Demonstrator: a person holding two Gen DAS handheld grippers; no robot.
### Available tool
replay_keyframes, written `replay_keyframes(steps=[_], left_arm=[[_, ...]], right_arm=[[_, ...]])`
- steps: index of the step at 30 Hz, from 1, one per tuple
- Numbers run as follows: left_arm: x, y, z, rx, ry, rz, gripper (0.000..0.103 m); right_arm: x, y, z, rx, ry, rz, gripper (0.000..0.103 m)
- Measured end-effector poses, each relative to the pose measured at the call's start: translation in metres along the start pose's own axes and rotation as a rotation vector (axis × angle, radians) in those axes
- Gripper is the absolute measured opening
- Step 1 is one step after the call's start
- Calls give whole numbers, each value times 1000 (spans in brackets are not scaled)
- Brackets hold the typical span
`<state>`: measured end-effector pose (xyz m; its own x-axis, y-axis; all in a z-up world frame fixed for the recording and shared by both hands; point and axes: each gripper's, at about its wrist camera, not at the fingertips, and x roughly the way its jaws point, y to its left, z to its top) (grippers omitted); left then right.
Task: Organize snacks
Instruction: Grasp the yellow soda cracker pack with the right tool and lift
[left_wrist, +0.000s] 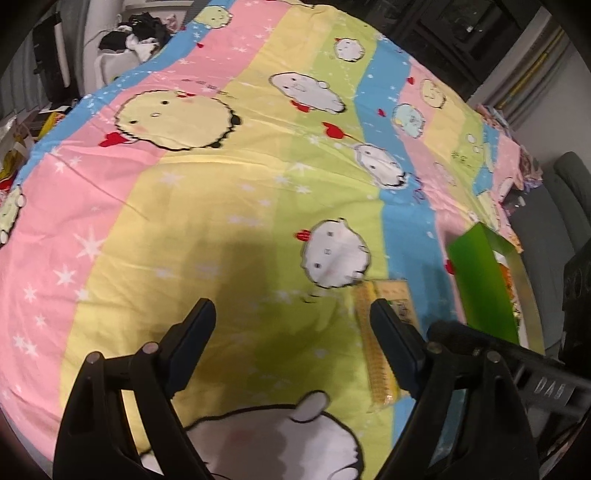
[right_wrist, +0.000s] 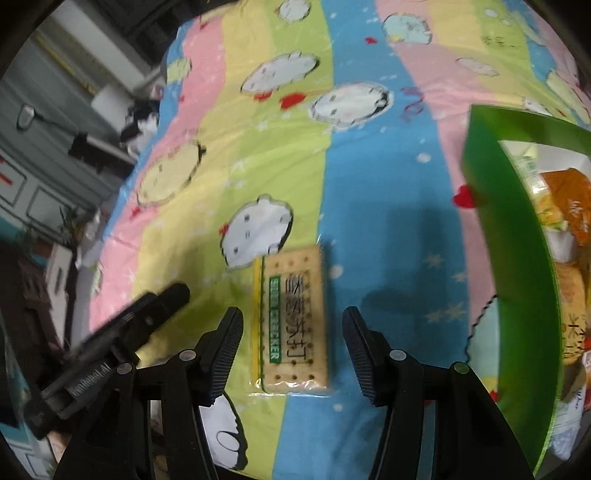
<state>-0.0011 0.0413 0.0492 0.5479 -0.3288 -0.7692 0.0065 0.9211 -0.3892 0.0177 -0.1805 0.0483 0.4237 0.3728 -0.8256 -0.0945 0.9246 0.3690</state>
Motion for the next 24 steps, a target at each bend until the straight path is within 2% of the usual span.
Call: replay_keyframes(steps=[4,9,14,17,20,24], left_arm=[[4,-21,-9,56,18,-72,72],[17,-46,-23,114,79,-146,68],[27,-57,-30,136,99,-152,65],[34,-61,-33,149,120,-176,65],[37,-66,-36,174,114,-155,64],[39,-68,-37,185,100,-133,52]], right_arm=[[-10,-12,2,64,-44,71,57],[-3,-20,0,92,-26,108,57],[10,-25,0,111,4,161,57],[21,-25,-1,110,28,143,57],[30,-25,-1,101,50,118,57],[38,-24,-1,93,61,118,57]])
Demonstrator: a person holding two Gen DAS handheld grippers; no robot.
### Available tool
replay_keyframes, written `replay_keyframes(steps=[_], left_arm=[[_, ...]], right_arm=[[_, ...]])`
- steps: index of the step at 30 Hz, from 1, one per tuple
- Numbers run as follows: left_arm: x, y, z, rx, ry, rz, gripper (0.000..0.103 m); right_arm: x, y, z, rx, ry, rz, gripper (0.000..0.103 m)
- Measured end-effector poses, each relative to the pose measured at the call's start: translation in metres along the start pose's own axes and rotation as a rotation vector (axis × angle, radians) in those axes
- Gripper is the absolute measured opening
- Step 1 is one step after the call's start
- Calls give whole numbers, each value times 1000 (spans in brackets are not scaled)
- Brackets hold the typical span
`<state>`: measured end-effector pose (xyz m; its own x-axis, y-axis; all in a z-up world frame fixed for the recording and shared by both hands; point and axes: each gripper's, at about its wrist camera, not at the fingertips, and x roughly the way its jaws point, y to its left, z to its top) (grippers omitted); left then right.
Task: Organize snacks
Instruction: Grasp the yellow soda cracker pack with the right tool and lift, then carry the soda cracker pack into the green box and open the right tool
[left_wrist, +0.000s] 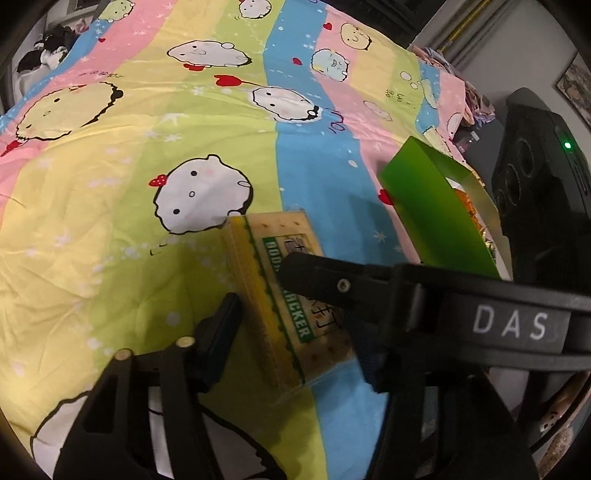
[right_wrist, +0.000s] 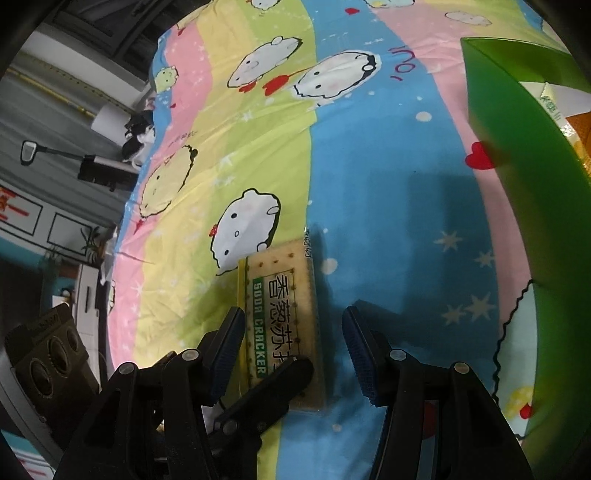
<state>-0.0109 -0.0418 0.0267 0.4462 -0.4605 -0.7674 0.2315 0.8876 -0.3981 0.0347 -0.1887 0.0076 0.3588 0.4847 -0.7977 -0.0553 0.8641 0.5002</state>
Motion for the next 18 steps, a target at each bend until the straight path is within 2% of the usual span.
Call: replay_keyframes(steps=[5,13,18], left_arm=[[2,2,2,-8,-8,-12,50],[-7,-2,1,6,-44,19,45],[-29,-6,2,29,-104,40,45]], right_arm=[[5,2,-1,-19,27,47,57],[3,17,-7,-58,2,0,57],[-10,33,-11,-84,-39,23,57]])
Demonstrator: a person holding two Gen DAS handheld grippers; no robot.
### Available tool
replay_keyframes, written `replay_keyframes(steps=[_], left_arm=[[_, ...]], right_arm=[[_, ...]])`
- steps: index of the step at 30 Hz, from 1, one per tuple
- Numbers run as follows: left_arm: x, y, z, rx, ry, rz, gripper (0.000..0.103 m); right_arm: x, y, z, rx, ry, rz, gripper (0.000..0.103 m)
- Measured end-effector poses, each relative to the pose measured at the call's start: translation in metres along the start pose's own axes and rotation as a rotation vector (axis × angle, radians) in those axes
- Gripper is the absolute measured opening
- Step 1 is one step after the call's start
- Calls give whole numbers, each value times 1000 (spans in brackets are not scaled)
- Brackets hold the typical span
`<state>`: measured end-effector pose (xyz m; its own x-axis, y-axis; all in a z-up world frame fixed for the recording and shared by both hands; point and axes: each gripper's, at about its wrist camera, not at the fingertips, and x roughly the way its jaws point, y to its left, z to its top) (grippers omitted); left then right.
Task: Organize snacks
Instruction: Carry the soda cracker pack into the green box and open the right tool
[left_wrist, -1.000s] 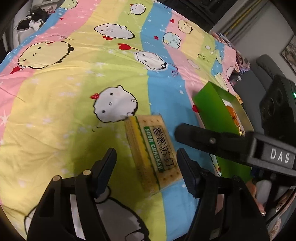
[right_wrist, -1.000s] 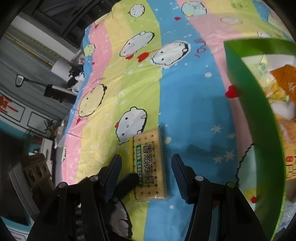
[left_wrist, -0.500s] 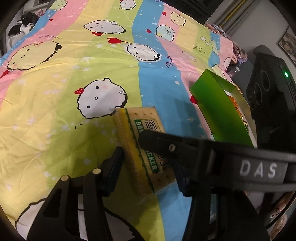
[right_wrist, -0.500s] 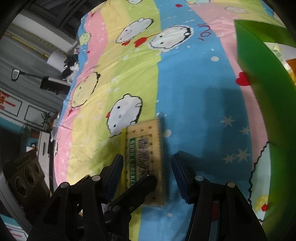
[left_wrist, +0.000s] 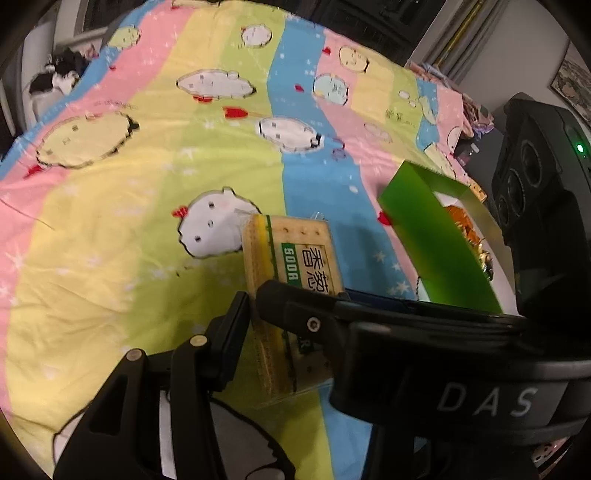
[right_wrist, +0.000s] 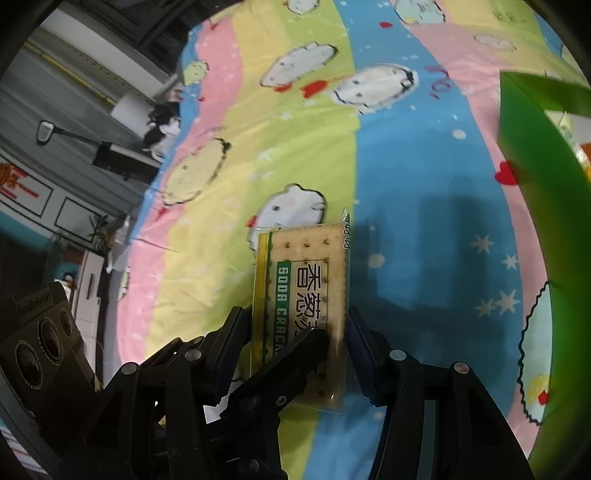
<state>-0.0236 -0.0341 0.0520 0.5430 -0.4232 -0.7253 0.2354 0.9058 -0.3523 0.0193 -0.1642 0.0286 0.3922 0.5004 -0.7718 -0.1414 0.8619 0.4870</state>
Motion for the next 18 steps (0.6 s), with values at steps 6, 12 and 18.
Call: replay_keyframes(steps=[6,12,18], left_arm=[[-29,-15,9,33,-80,-16,45],[-55,-44,15,115,-159,-3,45],[-65,-73,22,171,-202,-11,45]], right_arm=[[-34,21,-1,-67,-102,-20,57],[-74,29,-3,-95,-190,3,57],[-109,22,-4,-102,-285,-2,57]])
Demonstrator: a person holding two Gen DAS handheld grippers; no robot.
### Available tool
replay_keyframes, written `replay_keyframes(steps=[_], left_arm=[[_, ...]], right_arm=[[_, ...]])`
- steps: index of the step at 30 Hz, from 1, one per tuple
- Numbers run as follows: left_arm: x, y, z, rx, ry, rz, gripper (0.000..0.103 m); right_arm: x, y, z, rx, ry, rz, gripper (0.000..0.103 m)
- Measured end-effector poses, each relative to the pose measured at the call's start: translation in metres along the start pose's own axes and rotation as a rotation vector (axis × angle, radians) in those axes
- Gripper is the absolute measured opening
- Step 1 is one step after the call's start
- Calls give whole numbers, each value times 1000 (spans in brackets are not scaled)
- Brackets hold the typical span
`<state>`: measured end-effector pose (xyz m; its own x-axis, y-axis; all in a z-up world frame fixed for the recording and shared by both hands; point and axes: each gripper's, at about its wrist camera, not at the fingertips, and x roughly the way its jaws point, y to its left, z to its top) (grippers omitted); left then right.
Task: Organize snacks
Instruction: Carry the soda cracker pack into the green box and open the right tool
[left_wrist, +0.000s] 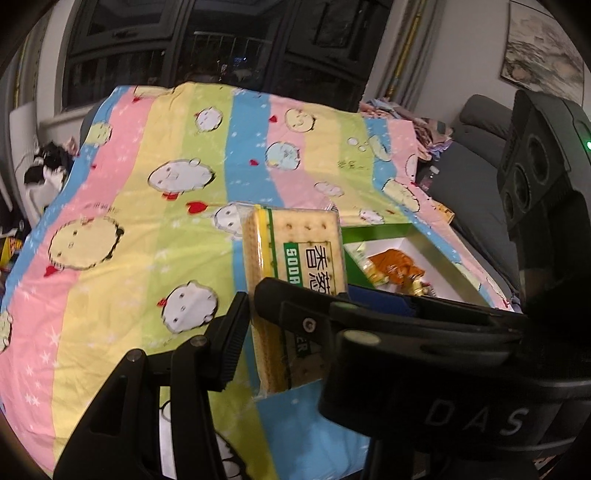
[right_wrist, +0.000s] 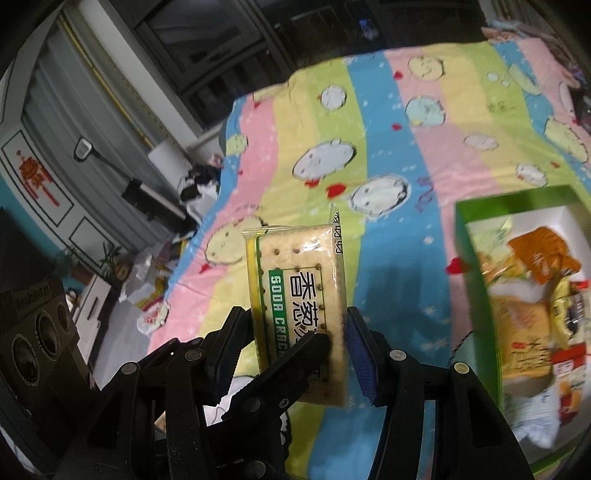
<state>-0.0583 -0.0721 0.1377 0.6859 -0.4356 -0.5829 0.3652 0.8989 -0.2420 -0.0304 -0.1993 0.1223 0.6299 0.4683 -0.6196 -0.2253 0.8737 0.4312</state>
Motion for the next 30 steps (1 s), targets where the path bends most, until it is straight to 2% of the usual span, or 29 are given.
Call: replay_keyframes(steps=[10,19,30], left_arm=[[7,-58,14,73,-25,-45,45],[23,-104,20,144,-17,-105,45],[58,-141,20,193,47,-162,45]], right_arm=[[-47,-41,8,60,-103,-12,57],[-83,-77,7,106,-184,-62,57],[-95,-126,7,192,-198,-120,57]])
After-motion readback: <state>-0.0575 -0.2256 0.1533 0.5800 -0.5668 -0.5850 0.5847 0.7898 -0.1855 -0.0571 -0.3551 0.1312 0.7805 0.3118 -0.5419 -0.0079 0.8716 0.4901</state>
